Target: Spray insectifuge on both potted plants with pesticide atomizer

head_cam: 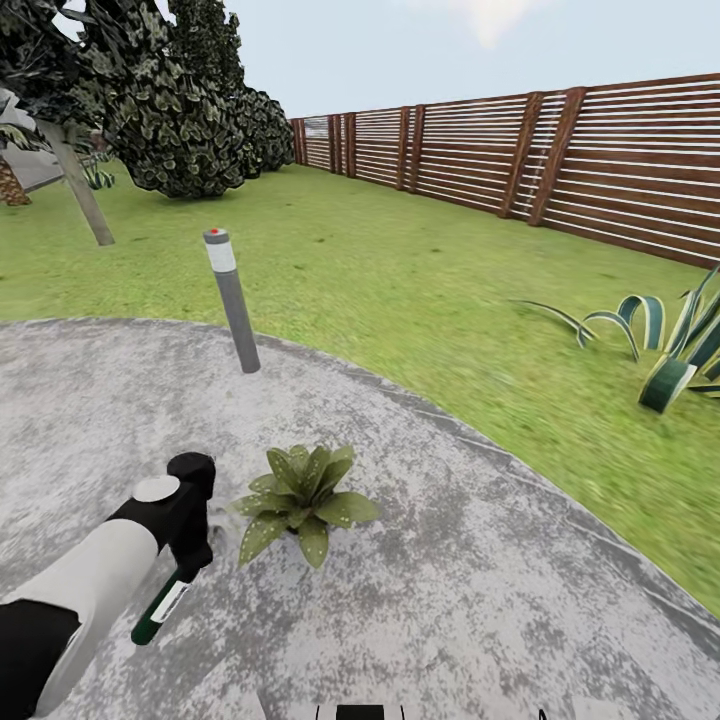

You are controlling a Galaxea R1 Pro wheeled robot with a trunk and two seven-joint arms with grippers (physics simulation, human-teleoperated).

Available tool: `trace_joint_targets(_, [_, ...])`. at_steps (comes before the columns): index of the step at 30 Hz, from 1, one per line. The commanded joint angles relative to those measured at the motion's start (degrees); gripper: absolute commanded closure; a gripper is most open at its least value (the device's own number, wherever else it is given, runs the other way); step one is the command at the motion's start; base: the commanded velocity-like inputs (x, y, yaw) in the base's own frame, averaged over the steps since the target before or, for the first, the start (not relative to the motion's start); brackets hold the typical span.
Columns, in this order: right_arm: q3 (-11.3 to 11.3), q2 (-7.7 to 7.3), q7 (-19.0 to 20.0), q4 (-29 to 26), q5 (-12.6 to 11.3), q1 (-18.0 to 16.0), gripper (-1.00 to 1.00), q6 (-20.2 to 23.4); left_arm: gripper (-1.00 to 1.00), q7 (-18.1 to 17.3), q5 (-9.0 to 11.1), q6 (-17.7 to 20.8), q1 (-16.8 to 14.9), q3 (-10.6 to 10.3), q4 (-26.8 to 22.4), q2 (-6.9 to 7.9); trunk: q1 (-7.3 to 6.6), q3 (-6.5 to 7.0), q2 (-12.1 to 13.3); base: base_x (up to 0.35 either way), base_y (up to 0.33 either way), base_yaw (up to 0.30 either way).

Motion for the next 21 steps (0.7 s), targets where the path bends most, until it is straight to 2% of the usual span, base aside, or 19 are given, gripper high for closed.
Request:
trace_joint_targets(1, [-0.4, 0.02, -0.2, 0.1, 0.6, 0.0, -1.0, -0.2, 1.0, -0.5, -0.2, 0.9, 0.6, -0.2, -0.1, 0.14, -0.02, -0.04, 0.0, 0.0, 0.0, 0.0])
trace_joint_targets(5, [-0.4, 0.03, -0.2, 0.1, 0.6, 0.0, -1.0, -0.2, 1.0, -0.5, 0.4, 3.2, 1.2, 0.4, 0.4, 0.67, -0.02, -0.04, 0.0, 0.0, 0.0, 0.0])
trace_joint_targets(8, [-0.4, 0.02, -0.2, 0.1, 0.6, 0.0, -1.0, -0.2, 1.0, -0.5, 0.4, 3.3, 2.6, 5.0, 0.0, 0.58, -0.02, -0.04, 0.0, 0.0, -0.003, 0.0])
trace_joint_targets(10, [-0.4, 0.02, -0.2, 0.1, 0.6, 0.0, -1.0, -0.2, 1.0, -0.5, 0.4, 3.3, 3.2, 9.6, -0.2, 0.37, -0.02, -0.04, 0.0, -0.052, -0.139, 0.0])
trace_joint_targets(11, [-0.4, 0.02, -0.2, 0.1, 0.6, 0.0, -1.0, -0.2, 1.0, -0.5, 0.4, 3.2, 3.3, 11.1, -0.2, 0.28, -0.02, -0.04, 0.0, -0.091, -0.211, 0.0])
trace_joint_targets(14, [-0.4, 0.02, -0.2, 0.1, 0.6, 0.0, -1.0, -0.2, 1.0, 1.0, 0.4, 3.2, 3.4, 12.4, -0.2, 0.0, -0.02, -0.04, 0.0, -0.104, -0.235, 0.0])
trace_joint_targets(21, [-0.4, 0.02, -0.2, 0.1, 0.6, 0.0, -1.0, -0.2, 1.0, 1.4, 0.4, 3.2, 3.4, 12.8, -0.3, -0.12, -0.02, -0.04, 0.0, -0.164, -0.236, 0.0])
